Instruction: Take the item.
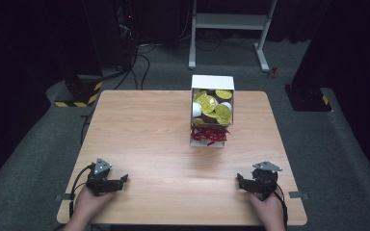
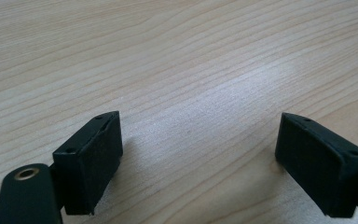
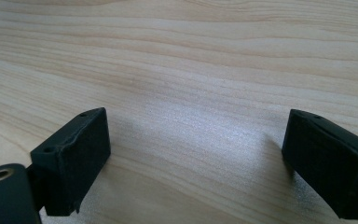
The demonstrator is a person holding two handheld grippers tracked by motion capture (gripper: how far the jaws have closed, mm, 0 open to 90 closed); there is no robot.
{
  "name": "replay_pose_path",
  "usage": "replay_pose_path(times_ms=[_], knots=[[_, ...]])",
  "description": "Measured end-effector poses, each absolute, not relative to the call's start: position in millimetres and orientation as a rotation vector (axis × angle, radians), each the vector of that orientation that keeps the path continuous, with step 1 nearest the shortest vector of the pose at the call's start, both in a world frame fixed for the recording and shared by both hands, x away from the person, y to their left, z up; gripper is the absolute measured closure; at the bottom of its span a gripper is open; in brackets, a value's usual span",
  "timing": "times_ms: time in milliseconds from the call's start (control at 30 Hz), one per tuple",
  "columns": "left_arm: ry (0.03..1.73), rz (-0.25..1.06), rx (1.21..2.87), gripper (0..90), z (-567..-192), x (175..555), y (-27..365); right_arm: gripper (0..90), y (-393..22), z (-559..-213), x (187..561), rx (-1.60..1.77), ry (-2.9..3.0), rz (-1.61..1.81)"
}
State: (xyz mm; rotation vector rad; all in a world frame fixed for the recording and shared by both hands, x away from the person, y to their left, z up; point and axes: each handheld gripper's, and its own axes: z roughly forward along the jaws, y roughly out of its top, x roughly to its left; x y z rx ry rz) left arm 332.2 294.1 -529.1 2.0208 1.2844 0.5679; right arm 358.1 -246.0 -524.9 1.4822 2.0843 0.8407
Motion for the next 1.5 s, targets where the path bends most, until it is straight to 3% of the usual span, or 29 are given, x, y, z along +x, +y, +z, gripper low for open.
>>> replay_pose_path(times_ms=[800, 1500], knots=[[1.288, 0.564, 2.018, 18.2, -528.4, 330.5, 295.7, 7.6, -247.5, -524.9, 358.2, 1.466, 2.102, 0.845], [1.249, 0.629, 1.916, 34.9, -514.6, 318.0, 296.2, 7.6, -247.5, -524.8, 358.2, 1.467, 2.102, 0.845]])
